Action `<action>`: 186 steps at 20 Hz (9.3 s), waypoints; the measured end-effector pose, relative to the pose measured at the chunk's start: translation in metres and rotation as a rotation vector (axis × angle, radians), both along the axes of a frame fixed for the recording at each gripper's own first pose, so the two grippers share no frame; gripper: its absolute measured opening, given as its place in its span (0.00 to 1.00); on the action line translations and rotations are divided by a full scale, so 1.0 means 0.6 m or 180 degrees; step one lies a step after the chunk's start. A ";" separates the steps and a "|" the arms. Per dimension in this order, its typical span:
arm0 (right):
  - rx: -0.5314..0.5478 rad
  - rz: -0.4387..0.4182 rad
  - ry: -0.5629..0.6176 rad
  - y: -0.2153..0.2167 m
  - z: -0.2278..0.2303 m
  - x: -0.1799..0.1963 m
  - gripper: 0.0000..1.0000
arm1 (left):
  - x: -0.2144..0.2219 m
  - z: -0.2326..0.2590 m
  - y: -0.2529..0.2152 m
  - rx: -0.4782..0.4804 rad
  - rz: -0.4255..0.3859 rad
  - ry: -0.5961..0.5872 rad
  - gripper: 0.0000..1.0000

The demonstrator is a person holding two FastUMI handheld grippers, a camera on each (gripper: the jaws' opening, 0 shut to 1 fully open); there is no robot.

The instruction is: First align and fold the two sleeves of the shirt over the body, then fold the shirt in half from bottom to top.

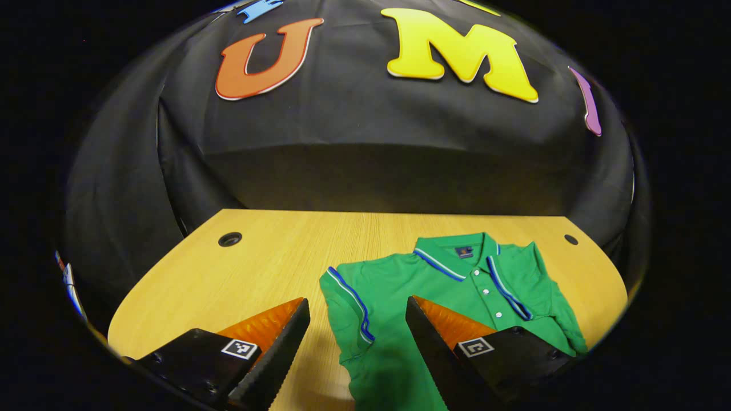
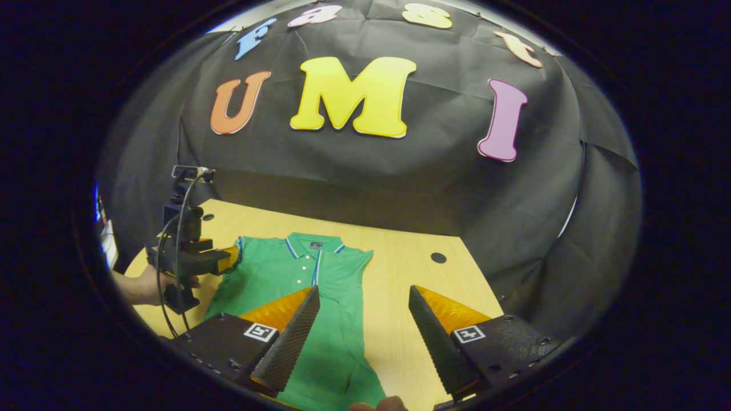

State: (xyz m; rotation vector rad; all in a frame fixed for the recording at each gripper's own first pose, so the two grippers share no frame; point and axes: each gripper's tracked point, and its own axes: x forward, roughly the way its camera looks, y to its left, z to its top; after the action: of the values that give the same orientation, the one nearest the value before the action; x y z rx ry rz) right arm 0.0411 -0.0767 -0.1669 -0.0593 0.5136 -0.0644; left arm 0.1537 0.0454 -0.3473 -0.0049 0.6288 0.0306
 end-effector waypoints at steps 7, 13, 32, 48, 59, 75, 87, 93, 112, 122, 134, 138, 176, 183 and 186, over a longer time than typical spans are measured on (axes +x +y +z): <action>-0.0017 -0.0079 0.0108 -0.022 -0.011 0.001 0.96 | 0.025 -0.083 0.005 0.0062 -0.0128 0.0291 1.00; 0.0035 -0.0015 0.0161 -0.009 -0.026 0.006 0.96 | 0.025 -0.094 0.006 -0.0164 -0.0118 0.0426 0.53; 0.0119 -0.0027 -0.0040 -0.008 -0.011 -0.005 0.96 | 0.065 0.089 -0.083 -0.0385 -0.0518 -0.0118 0.06; 0.0086 -0.0352 -0.0122 -0.113 -0.007 -0.064 0.96 | 0.040 0.076 -0.276 -0.0270 -0.0939 0.0032 1.00; 0.0183 0.0229 -0.0149 -0.058 0.003 -0.067 0.98 | -0.148 0.228 -0.112 -0.0266 -0.0430 -0.0394 1.00; 0.0200 0.0603 0.0417 -0.072 -0.145 -0.270 0.98 | -0.492 0.152 -0.063 -0.0138 -0.0390 0.0359 1.00; 0.0288 0.0456 0.1371 -0.096 -0.345 -0.332 0.96 | -0.579 -0.014 -0.030 -0.0141 -0.0392 0.1237 1.00; 0.0211 0.0466 0.1555 -0.080 -0.388 -0.330 0.96 | -0.580 -0.035 -0.044 -0.0022 -0.0435 0.1423 1.00; 0.0708 0.0482 0.1724 -0.052 -0.389 -0.343 0.00 | -0.434 0.122 -0.147 -0.0444 -0.0613 0.1703 0.08; 0.0854 0.0403 0.1334 -0.065 -0.281 -0.294 0.00 | -0.314 0.314 -0.173 -0.0599 -0.0982 0.1305 0.07; 0.0747 0.0271 0.0672 -0.065 -0.124 -0.158 0.00 | -0.148 0.454 -0.175 -0.0641 -0.1325 0.0577 0.07; 0.0688 0.0185 0.0445 -0.064 -0.062 -0.107 0.00 | -0.092 0.492 -0.171 -0.0644 -0.1471 0.0369 0.07; 0.0577 0.0470 0.0401 -0.049 -0.242 0.528 0.00 | 0.486 0.236 -0.119 -0.0408 -0.0362 0.0125 0.07; 0.0499 0.0416 0.0646 -0.069 -0.289 0.511 0.26 | 0.474 0.220 -0.125 -0.0368 -0.0201 0.0234 0.39; 0.0422 0.0324 0.0501 -0.086 -0.254 0.506 0.78 | 0.460 0.258 -0.120 -0.0269 -0.0086 0.0171 1.00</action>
State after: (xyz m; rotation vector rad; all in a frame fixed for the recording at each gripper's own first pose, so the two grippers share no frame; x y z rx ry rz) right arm 0.3444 -0.1285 -0.3192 0.0395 0.6703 0.0746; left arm 0.4297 -0.0268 -0.1928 -0.0775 0.6835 -0.0221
